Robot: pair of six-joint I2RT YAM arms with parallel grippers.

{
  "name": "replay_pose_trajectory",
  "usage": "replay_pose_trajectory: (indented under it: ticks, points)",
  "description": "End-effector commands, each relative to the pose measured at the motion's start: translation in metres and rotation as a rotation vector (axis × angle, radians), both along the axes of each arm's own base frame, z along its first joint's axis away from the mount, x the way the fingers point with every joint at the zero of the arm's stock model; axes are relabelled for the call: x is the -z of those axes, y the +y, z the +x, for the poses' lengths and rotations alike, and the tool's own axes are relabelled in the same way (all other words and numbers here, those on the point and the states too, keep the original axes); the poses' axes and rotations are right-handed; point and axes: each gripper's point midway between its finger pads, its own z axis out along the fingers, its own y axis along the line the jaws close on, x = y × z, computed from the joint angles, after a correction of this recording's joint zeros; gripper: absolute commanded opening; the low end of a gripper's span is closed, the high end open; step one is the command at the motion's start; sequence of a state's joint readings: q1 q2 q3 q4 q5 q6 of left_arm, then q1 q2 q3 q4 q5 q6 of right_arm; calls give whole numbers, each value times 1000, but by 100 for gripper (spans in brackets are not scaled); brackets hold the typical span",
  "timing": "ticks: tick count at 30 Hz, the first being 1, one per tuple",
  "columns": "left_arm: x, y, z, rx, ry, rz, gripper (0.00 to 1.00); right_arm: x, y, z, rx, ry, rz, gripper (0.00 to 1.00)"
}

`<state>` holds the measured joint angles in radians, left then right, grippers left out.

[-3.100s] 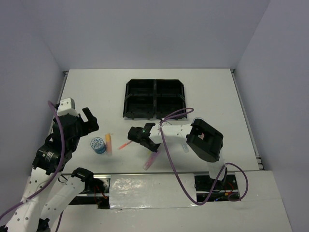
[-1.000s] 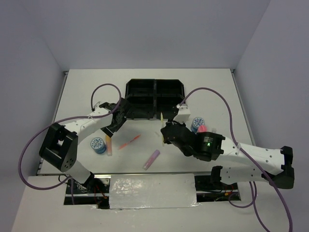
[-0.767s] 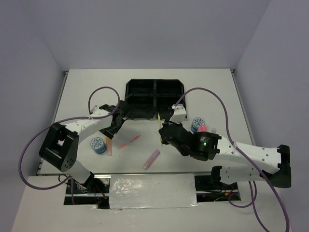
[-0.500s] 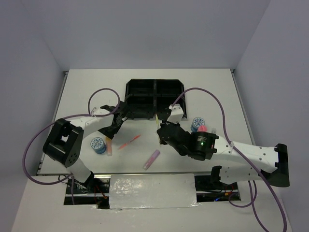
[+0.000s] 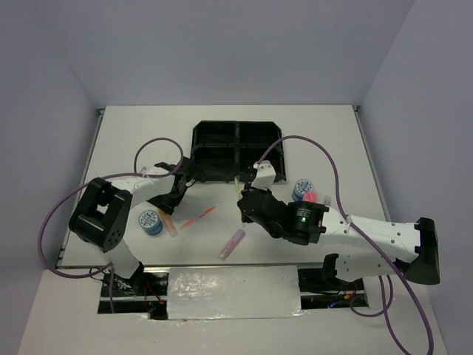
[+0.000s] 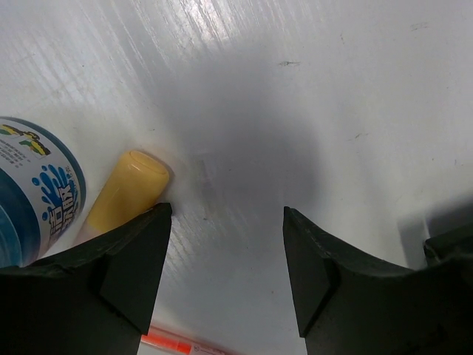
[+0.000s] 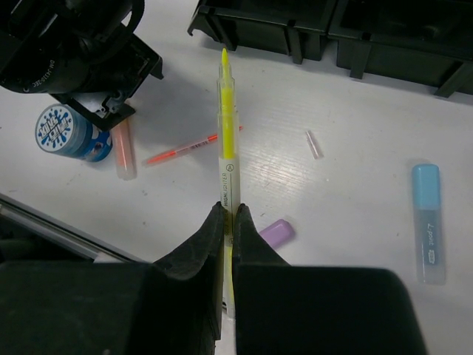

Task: Sort the stationery into containers
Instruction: Close the pen cap on the pen.

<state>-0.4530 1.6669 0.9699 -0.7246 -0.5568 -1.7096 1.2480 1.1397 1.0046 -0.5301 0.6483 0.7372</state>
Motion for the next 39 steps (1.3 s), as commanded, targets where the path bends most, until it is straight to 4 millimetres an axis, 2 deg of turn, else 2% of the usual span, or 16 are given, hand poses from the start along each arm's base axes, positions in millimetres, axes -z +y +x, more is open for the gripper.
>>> replay_pose_trajectory:
  ticks: [1, 8, 20, 21, 23, 29, 33, 36, 37, 39]
  points:
    - [1, 8, -1, -41, -8, 21, 74, -8, 9, 2, -8, -24, 29, 0]
    - [4, 18, -11, -83, -2, 26, 73, -1, 9, 1, -9, -14, 7, 0]
    - [10, 22, -11, -86, 38, 22, 72, -3, 9, 1, -8, -14, 17, 0]
    - [11, 23, -12, -88, 41, 22, 70, -3, 9, 1, -7, -13, 18, 0]
    - [11, 22, -13, -86, 46, 21, 59, -1, 9, 1, -6, -10, 15, 0]
    - [12, 22, -16, -88, 76, 25, 49, -3, 9, 0, -4, -7, 28, 0]
    - [17, 22, -19, -80, 93, 21, 38, -5, 8, 0, -2, -8, 40, 0]
    - [19, 19, -18, -63, 90, 10, 27, -4, 5, 0, 3, -7, 45, 0]
    - [19, 17, -16, -53, 88, 1, 17, -4, 4, 0, 5, -7, 45, 0]
    - [18, 15, -12, -41, 75, -11, 6, -3, 5, -1, -2, -8, 49, 0]
